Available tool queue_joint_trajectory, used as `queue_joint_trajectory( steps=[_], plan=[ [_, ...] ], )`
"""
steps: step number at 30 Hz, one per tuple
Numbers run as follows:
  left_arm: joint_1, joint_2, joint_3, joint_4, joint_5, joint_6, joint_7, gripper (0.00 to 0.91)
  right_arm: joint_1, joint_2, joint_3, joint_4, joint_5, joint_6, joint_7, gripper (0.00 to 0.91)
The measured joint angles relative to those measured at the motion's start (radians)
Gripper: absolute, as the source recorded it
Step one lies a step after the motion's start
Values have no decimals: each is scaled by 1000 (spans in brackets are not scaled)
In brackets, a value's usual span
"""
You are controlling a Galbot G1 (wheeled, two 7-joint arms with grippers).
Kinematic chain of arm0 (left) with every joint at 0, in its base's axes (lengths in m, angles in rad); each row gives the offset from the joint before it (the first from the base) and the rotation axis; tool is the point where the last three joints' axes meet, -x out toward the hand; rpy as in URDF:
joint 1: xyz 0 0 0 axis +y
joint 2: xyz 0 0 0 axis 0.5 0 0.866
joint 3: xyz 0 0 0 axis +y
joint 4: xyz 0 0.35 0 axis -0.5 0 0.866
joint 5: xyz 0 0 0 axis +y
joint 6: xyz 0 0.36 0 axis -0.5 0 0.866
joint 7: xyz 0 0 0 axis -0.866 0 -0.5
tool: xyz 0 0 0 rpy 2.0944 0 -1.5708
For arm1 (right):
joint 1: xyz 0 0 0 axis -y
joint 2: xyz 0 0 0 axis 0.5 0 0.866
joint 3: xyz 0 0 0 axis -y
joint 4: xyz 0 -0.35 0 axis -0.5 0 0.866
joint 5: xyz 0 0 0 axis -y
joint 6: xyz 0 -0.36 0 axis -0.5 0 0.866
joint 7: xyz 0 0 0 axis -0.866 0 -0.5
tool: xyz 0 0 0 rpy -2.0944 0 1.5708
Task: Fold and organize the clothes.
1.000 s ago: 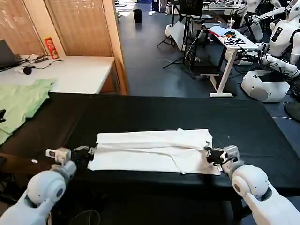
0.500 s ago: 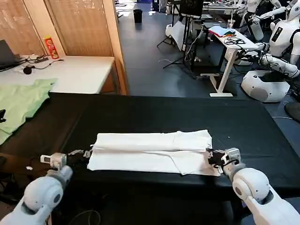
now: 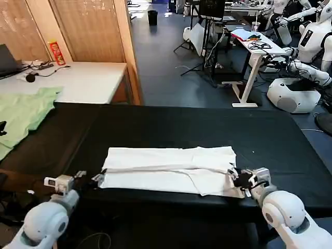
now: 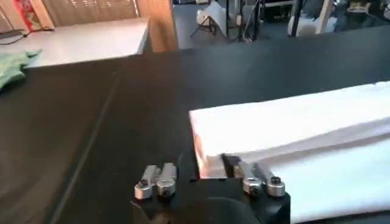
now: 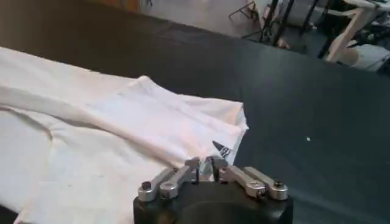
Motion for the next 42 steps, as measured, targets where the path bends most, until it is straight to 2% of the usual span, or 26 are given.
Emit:
queue_joint_trajectory(
  steps=[3,7,11,16,22,23,24,25,26,27,32,34,35,36,37,38,39,40,41,42],
  plan=[
    [-6,-12,-23,-14,-53,-2,-19,878,25,22,7,-23,-4,55,16,878],
    [-67,-43,-17,7,-116,-5,-57,878,92,73,-16,-83,-69,111,30,878],
    [-180,-84,15,66,-162,14,-88,878,181,143,-63,-186,-135,123,34,878],
    [-289,-135,68,150,-158,16,-84,878,263,208,-88,-301,-162,127,28,878],
    [-367,-180,114,256,-143,14,-73,878,283,245,-92,-342,-166,128,21,878],
    [-374,-184,117,273,-139,12,-66,780,283,249,-94,-343,-167,128,21,868],
    [-379,-186,119,288,-135,10,-60,770,283,252,-95,-345,-167,128,21,868],
    [-382,-188,120,299,-132,9,-55,731,283,256,-95,-347,-169,128,21,829],
    [-387,-190,122,312,-130,8,-47,722,283,260,-96,-349,-171,128,21,809],
    [-392,-192,122,325,-126,7,-39,702,282,262,-96,-351,-172,128,21,751],
    [-412,-205,127,372,-85,-9,-32,644,277,272,-96,-352,-176,128,21,741],
    [-415,-208,127,390,-84,-13,-32,556,274,273,-94,-353,-178,128,21,692],
    [-415,-208,127,395,-83,-15,-31,341,273,274,-94,-354,-179,128,21,605],
    [-413,-208,127,396,-83,-15,-31,185,272,274,-93,-357,-179,127,21,536],
    [-412,-208,127,396,-83,-15,-31,156,271,275,-93,-359,-181,127,21,390],
    [-411,-208,127,396,-82,-16,-30,107,271,277,-93,-362,-184,127,21,166],
    [-410,-208,128,396,-78,-15,-27,78,271,279,-93,-365,-186,127,20,166],
    [-410,-208,132,396,-64,-17,-22,39,270,280,-93,-366,-188,127,20,88],
    [-411,-208,136,399,-45,-21,-16,0,269,283,-94,-366,-192,128,20,68],
    [-413,-208,140,402,-31,-24,-12,0,267,286,-95,-367,-198,130,21,68]
  ],
)
